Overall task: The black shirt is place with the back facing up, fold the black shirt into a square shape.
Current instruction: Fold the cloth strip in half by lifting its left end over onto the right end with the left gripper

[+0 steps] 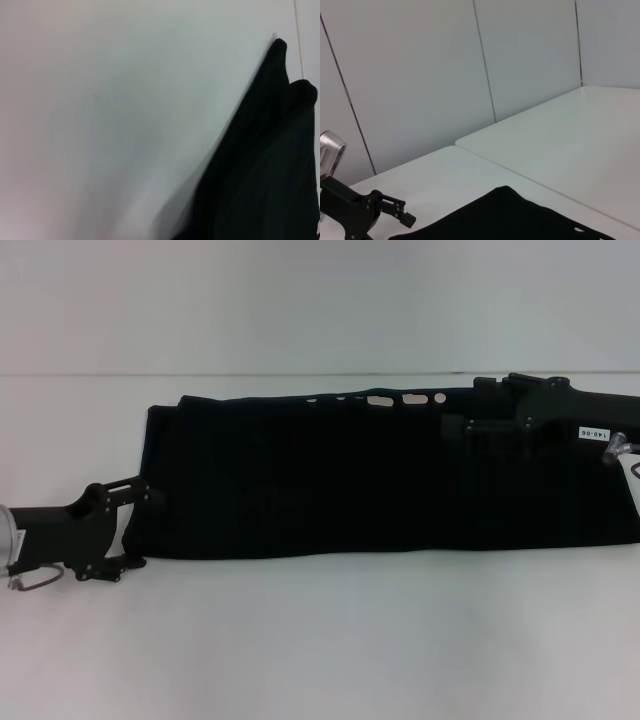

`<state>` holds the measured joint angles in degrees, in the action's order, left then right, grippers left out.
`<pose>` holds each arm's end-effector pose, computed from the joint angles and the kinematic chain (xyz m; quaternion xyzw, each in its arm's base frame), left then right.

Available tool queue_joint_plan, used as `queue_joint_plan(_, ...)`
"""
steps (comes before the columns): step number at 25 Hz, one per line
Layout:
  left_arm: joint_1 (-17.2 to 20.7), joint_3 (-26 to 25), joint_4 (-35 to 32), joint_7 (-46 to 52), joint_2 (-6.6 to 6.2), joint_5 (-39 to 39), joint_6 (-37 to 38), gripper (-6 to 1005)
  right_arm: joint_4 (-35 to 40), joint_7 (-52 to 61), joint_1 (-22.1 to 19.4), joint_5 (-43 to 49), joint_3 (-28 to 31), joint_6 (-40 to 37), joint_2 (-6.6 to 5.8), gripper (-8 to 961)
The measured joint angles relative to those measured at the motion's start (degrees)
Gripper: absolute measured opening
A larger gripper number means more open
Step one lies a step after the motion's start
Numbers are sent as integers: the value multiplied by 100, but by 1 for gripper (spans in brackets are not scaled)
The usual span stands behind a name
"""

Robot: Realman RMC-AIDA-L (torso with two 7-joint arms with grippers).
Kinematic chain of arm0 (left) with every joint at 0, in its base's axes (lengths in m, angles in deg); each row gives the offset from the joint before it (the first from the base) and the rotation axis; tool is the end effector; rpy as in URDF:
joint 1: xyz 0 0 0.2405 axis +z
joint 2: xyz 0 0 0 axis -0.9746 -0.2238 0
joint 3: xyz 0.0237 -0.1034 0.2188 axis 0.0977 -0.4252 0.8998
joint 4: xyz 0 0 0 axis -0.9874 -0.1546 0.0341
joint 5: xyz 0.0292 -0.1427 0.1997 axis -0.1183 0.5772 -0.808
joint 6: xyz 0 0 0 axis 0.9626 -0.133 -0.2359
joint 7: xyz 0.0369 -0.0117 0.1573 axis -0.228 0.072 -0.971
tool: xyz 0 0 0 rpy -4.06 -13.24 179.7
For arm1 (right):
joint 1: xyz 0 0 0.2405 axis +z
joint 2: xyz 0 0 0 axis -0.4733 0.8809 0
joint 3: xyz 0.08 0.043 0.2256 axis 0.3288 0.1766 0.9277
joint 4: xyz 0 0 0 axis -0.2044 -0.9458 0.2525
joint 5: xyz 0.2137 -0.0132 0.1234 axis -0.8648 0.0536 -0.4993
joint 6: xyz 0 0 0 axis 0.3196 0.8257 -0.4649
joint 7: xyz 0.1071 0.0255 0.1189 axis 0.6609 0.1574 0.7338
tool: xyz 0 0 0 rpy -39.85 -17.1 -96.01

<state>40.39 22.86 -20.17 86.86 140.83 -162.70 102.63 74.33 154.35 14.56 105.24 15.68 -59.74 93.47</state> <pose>-0.3525 0.3916 0.0166 -0.4350 -0.8603 -0.2311 0.1315 0.2375 0.4330 0.0221 -0.9224 0.2200 0.2459 0.2009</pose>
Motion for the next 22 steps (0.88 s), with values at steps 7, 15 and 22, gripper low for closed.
queue_joint_plan(7, -7, 1, 11, -4, 0, 8, -71, 946, 0, -6, -6, -4, 1, 0, 0, 917)
queue_joint_plan(15, -59, -3, 10, -56, -29, 2, -208, 946, 0, -4, -9, -15, 0, 0, -7, 917)
queue_joint_plan(22, -151, 38, 30, -133, -41, 2, -260, 947, 75, 41, -9, -17, 0, -18, -4, 917)
